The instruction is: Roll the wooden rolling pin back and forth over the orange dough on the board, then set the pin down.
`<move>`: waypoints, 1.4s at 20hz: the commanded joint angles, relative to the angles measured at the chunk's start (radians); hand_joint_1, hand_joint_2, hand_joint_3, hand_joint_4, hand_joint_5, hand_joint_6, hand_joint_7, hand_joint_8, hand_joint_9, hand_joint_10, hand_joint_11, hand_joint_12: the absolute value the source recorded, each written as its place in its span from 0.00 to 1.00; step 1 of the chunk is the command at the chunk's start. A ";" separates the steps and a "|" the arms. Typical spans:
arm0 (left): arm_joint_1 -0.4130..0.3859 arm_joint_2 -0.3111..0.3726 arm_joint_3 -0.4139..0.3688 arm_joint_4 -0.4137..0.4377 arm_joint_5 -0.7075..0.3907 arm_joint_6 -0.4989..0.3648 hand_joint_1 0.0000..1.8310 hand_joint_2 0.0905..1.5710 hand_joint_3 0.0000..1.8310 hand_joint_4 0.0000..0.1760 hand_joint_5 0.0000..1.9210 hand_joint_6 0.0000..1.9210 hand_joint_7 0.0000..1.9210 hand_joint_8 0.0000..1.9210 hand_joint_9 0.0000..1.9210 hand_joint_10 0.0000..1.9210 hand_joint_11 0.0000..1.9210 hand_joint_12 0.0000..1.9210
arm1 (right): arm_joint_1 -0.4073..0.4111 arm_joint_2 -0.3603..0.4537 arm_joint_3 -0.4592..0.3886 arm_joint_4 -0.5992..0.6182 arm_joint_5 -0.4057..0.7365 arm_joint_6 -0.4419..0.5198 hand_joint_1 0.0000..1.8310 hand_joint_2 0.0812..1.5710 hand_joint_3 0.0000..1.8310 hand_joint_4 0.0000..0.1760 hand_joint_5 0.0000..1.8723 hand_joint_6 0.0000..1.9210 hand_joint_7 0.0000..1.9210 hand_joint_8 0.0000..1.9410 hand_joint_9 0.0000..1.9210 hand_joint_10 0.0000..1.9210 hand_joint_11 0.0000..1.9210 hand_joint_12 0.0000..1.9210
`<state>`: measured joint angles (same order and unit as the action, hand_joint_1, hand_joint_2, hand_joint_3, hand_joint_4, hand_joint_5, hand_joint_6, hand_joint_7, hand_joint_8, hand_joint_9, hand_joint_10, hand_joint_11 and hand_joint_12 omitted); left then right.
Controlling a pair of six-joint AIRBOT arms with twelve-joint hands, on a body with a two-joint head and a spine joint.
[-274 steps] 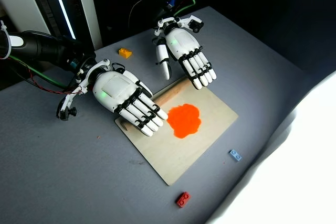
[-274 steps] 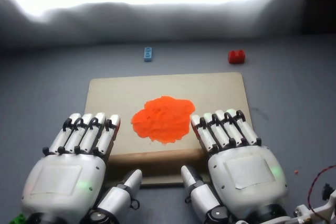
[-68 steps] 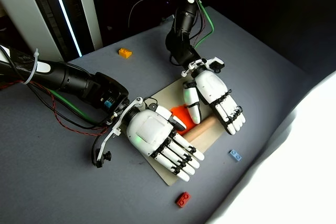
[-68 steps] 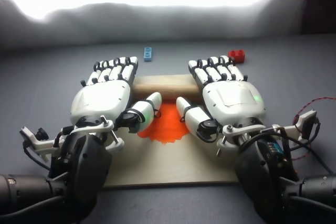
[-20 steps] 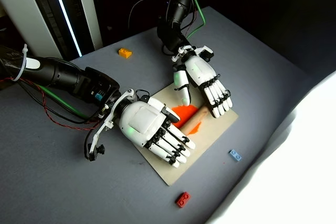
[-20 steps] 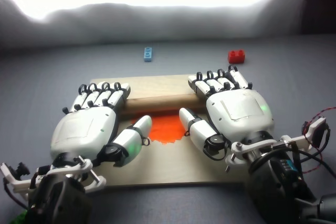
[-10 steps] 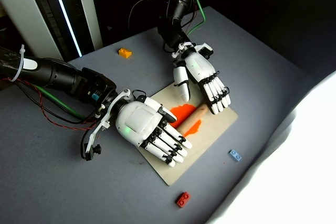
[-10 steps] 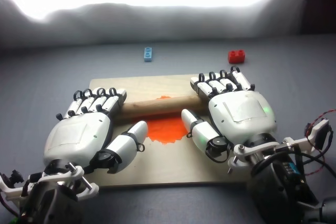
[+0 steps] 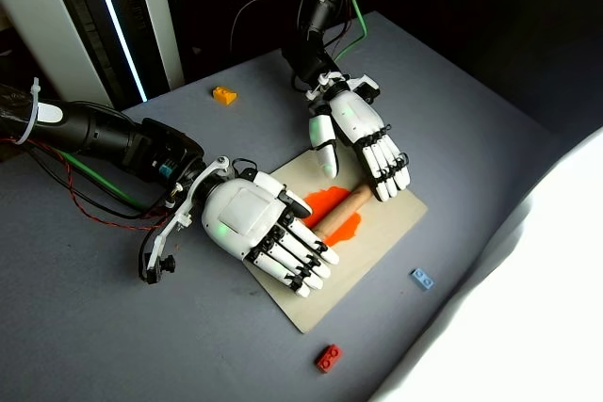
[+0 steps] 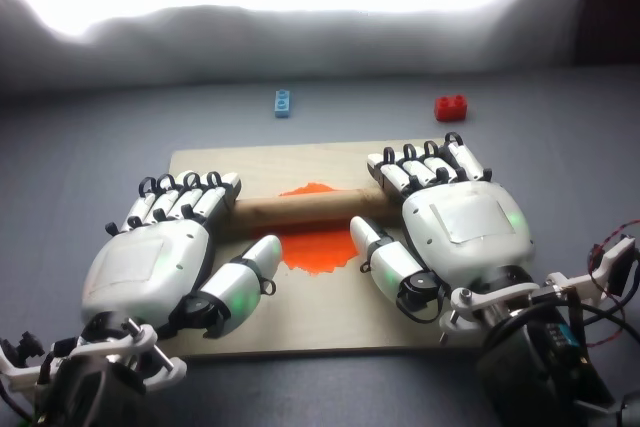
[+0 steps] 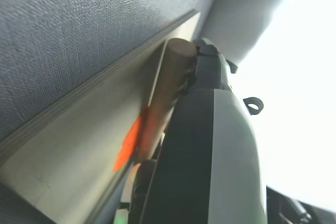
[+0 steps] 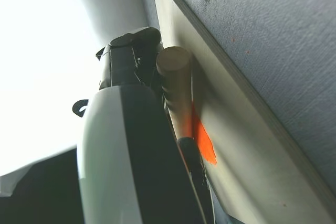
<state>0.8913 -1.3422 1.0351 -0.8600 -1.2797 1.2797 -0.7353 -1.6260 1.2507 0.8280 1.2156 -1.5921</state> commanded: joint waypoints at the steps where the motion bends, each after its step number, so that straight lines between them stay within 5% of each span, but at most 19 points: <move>1: 0.016 -0.004 -0.010 0.019 0.000 -0.008 0.00 0.91 0.00 0.00 0.12 0.00 0.13 0.00 0.11 0.00 0.00 0.16 | -0.020 0.003 -0.009 -0.010 0.025 -0.001 0.00 0.91 0.00 0.00 0.20 0.01 0.22 0.00 0.21 0.00 0.00 0.49; 28: 0.089 0.058 -0.128 0.070 -0.020 -0.010 0.00 0.91 0.00 0.00 0.11 0.00 0.13 0.00 0.11 0.00 0.00 0.15 | -0.062 0.015 -0.087 -0.065 0.082 -0.044 0.00 0.91 0.00 0.00 0.20 0.00 0.22 0.00 0.21 0.00 0.00 0.48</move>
<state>0.9684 -1.2793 0.9081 -0.7940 -1.3064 1.2736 -0.7856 -1.6096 1.1698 0.7784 1.2778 -1.6382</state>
